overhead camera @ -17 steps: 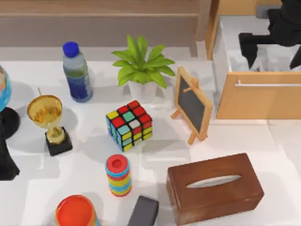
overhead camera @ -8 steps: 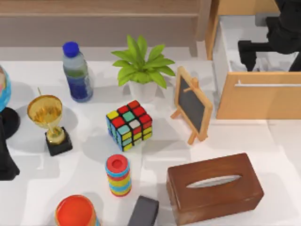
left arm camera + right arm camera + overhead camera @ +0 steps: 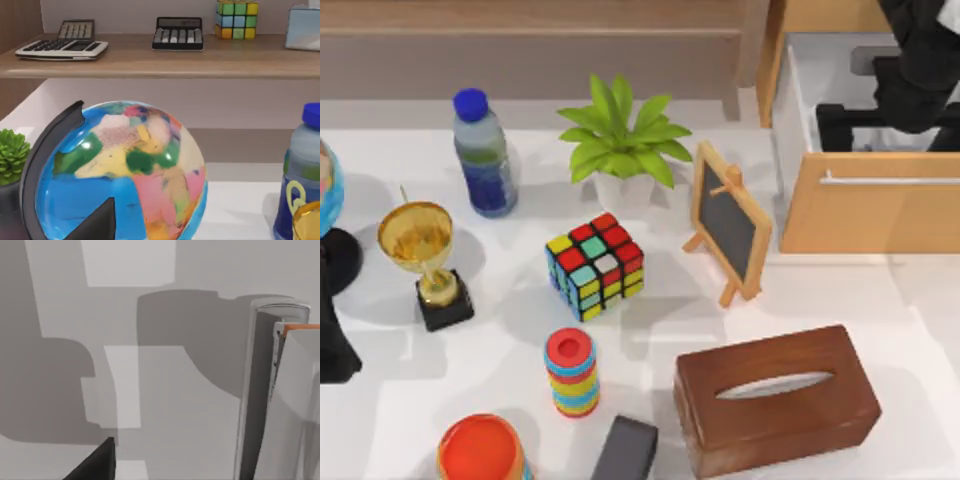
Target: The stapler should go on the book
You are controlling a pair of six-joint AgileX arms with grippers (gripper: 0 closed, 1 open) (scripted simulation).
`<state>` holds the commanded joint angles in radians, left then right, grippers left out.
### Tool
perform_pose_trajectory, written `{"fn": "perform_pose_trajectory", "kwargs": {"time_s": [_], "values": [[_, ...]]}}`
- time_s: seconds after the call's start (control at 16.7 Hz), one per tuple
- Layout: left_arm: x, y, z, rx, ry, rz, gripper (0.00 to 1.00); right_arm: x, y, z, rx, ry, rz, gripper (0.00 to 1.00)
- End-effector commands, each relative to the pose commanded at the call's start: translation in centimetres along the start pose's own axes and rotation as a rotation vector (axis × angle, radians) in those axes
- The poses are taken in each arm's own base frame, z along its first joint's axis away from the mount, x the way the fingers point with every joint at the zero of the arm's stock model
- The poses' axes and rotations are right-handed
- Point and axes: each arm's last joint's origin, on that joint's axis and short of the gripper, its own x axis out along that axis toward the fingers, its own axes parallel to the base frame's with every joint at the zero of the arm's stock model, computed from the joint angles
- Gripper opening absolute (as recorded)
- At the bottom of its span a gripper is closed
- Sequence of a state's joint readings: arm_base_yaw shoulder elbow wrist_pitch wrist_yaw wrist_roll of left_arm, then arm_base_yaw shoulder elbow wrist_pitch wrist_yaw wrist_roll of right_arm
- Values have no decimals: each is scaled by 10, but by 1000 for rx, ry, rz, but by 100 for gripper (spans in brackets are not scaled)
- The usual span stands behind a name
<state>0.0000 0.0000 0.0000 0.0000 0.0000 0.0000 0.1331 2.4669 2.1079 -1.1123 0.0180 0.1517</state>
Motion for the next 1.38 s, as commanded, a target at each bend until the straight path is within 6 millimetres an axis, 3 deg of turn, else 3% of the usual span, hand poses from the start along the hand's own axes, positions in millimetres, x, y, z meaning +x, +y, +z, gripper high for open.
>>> {"fn": "perform_pose_trajectory", "kwargs": {"time_s": [0.18, 0.96, 1.38], "values": [[0, 0, 0, 0, 0, 0, 100, 0, 0, 0, 0, 0, 0, 100], [0, 0, 0, 0, 0, 0, 100, 0, 0, 0, 0, 0, 0, 2], [0, 0, 0, 0, 0, 0, 100, 0, 0, 0, 0, 0, 0, 0]]}}
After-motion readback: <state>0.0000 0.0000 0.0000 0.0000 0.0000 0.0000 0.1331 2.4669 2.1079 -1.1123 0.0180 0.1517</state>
